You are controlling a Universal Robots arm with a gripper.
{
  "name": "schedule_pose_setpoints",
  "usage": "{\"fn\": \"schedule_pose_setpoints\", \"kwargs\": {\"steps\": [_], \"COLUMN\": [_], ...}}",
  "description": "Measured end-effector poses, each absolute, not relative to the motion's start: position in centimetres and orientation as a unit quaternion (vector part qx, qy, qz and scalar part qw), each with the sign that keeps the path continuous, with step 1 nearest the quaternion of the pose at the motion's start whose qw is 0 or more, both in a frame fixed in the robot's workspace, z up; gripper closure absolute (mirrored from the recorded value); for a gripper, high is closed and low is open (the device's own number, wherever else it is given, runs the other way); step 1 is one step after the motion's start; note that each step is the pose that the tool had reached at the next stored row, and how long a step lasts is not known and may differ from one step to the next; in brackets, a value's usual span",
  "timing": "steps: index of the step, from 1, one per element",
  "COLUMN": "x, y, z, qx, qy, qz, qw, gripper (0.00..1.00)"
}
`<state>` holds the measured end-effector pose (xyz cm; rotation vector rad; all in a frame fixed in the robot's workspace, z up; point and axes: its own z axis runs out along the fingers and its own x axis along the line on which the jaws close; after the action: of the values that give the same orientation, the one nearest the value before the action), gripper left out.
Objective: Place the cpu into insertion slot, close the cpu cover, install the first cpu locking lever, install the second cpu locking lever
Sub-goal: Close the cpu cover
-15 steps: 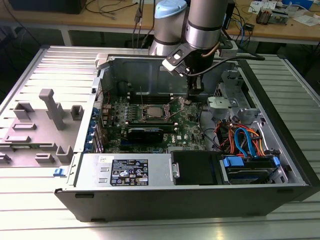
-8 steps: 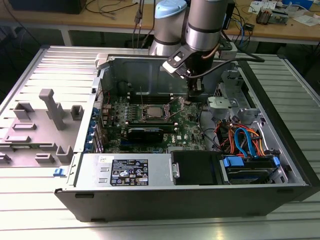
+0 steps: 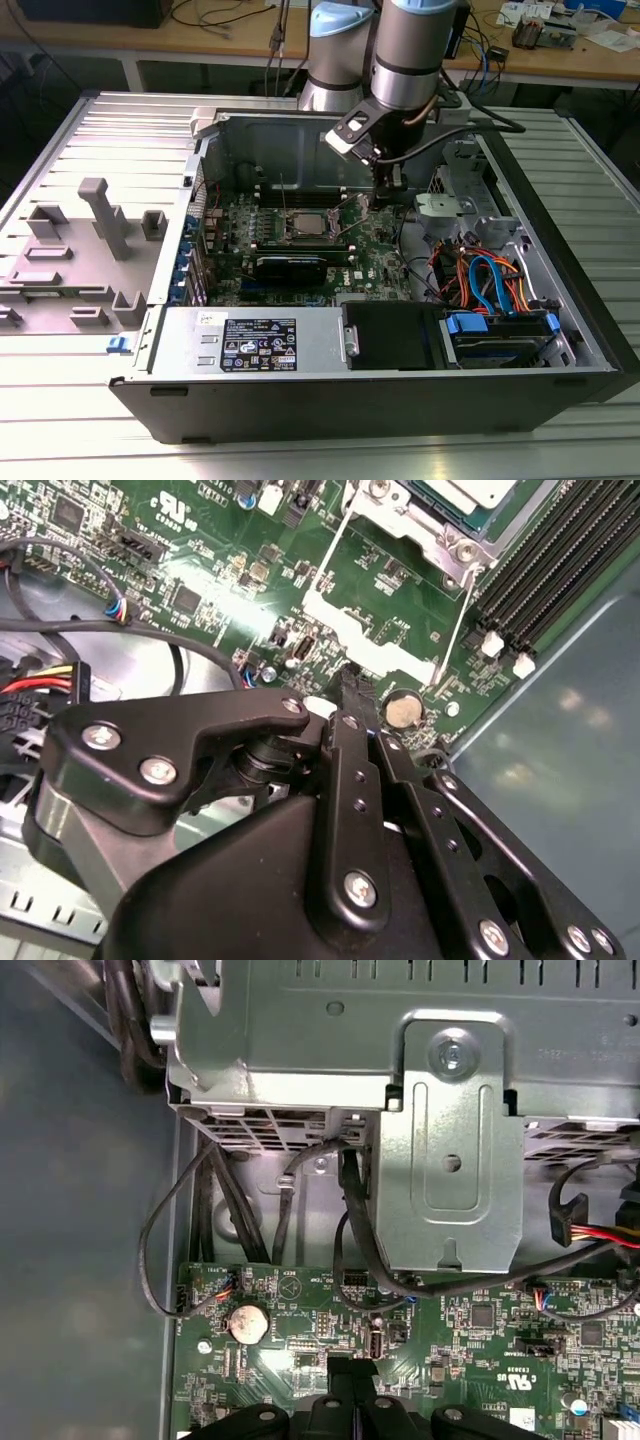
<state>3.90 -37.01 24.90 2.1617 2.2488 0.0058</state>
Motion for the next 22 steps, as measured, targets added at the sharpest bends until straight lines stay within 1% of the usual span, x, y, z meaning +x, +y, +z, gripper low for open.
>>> {"fn": "schedule_pose_setpoints", "kwargs": {"steps": [22], "x": [1.6], "y": [-37.0], "z": [24.9], "qx": [0.693], "qy": [0.721], "qz": [0.002], "qw": [0.010], "gripper": [0.89]}}
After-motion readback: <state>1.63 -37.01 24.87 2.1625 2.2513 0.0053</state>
